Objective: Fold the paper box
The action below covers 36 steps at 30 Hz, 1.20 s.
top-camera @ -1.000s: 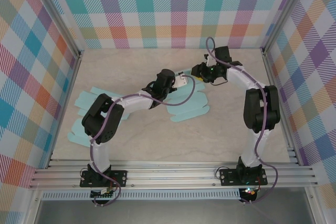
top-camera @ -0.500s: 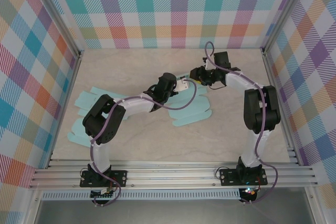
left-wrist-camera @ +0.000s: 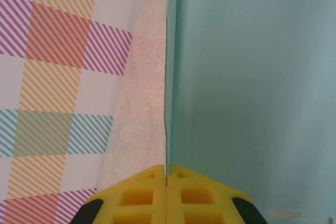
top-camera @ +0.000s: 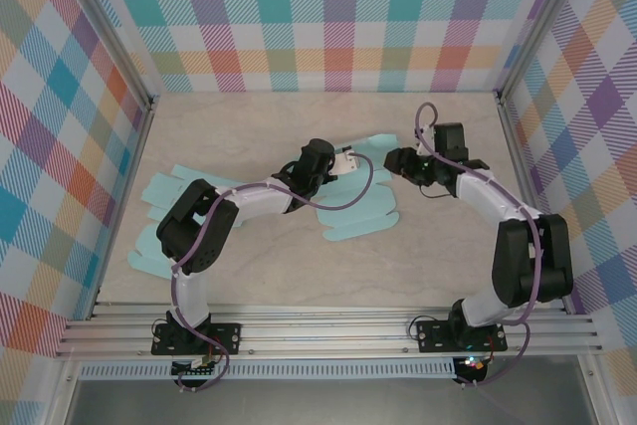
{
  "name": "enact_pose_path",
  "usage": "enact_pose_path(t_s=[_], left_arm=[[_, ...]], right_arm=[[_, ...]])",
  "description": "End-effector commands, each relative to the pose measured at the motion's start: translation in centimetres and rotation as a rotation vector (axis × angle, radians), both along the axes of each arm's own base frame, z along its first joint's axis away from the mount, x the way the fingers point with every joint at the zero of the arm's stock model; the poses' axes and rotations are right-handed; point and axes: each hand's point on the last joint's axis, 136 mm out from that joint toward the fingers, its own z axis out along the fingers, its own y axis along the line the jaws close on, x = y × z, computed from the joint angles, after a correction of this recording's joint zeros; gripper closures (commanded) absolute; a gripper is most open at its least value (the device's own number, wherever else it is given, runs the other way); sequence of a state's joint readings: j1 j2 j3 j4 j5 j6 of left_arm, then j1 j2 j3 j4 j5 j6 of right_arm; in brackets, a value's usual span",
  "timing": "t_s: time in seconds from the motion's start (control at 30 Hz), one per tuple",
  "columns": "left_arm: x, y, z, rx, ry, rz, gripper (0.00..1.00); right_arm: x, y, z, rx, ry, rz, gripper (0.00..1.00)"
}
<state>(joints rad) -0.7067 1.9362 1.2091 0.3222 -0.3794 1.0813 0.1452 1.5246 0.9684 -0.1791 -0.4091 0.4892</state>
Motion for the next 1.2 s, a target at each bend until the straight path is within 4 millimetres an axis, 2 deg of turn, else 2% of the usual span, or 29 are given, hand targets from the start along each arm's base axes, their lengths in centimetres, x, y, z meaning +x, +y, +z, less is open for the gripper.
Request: enact_pose_path(t_s=[0.0, 0.23, 0.43, 0.77, 1.0, 1.17], left_arm=[[-0.5, -0.7, 1.9, -0.03, -0.04, -0.023, 1.0], [-0.5, -0.6, 1.9, -0.027, -0.04, -0.017, 1.0], [-0.4, -0.5, 1.7, -0.02, -0.04, -0.01, 1.0], [-0.2, -0.5, 1.8, -0.02, -0.044, -0.001, 1.0], [-0.1, -0.6, 1.8, -0.023, -0.043, 0.002, 1.0], [0.1, -0.6, 1.8, -0.023, -0.044, 0.009, 1.0]], right_arm=[[0.1, -1.8, -2.7, -0.077, 0.02, -0.057, 0.52], [1.7, -1.4, -6.5, -0.056, 0.082, -0.072, 0.5], [2.4, -0.3, -7.7, 0.029, 0.086, -0.07, 0.44], [3.6, 1.3, -8.0, 0.124, 0.085, -0.064, 0.51], [3.5, 1.2, -7.1, 0.121, 0.059, -0.074, 0.53], [3.6, 1.7, -6.5, 0.166, 0.034, -0.059, 0.6]])
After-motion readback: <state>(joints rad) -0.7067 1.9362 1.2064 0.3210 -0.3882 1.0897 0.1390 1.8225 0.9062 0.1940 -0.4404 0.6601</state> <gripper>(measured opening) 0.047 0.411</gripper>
